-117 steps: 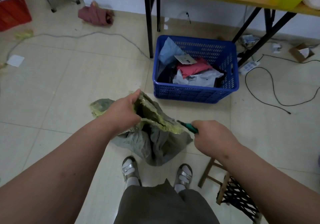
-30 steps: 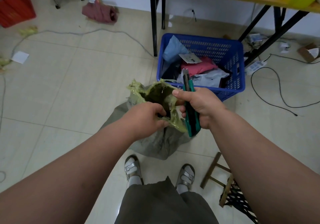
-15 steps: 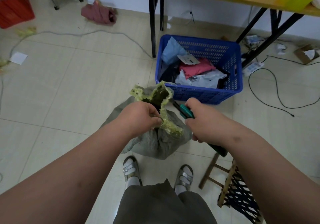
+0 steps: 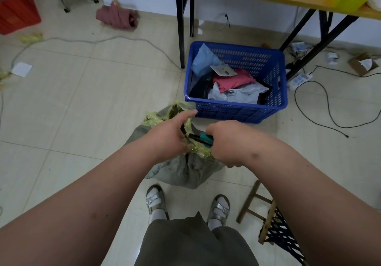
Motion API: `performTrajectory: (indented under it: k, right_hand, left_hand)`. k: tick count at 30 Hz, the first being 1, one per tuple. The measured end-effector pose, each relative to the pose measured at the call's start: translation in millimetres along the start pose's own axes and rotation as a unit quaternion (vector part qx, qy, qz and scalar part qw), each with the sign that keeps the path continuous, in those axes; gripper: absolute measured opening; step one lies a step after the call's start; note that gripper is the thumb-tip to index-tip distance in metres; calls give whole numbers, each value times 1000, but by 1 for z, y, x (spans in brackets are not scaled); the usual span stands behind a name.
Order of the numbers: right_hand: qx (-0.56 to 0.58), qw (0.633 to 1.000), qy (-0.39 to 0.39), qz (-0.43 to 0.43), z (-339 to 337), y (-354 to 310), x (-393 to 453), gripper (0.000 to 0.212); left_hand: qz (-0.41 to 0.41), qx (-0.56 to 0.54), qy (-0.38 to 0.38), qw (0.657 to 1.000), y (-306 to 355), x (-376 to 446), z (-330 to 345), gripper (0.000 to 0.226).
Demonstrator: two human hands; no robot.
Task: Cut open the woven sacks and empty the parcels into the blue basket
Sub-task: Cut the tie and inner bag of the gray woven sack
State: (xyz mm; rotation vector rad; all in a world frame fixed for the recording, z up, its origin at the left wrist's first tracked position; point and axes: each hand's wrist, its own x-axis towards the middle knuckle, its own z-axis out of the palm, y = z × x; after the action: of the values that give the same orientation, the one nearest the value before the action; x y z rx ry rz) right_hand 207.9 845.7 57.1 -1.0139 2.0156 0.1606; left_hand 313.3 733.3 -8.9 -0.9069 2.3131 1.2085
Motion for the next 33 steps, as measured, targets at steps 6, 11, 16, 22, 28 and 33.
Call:
performTrajectory:
  k: [6, 11, 16, 22, 28, 33]
  right_hand:
    - [-53, 998, -28, -9, 9, -9, 3, 21]
    - [-87, 995, -34, -19, 16, -13, 6, 13]
    - [-89, 995, -52, -14, 27, -1, 3, 15]
    - [-72, 989, -92, 95, 41, 45, -9, 20]
    - [78, 995, 64, 21, 34, 13, 6, 20]
    - [-91, 986, -45, 129, 49, 53, -2, 23]
  left_hand:
    - [-55, 86, -99, 990, 9, -1, -4, 44]
    - [-72, 139, -118, 981, 11, 0, 1, 54]
    - [-123, -25, -107, 986, 0, -1, 7, 40]
    - [-159, -165, 11, 973, -21, -4, 4, 4]
    - [-138, -187, -24, 972, -7, -8, -2, 8]
    - [-108, -144, 15, 984, -13, -13, -5, 6]
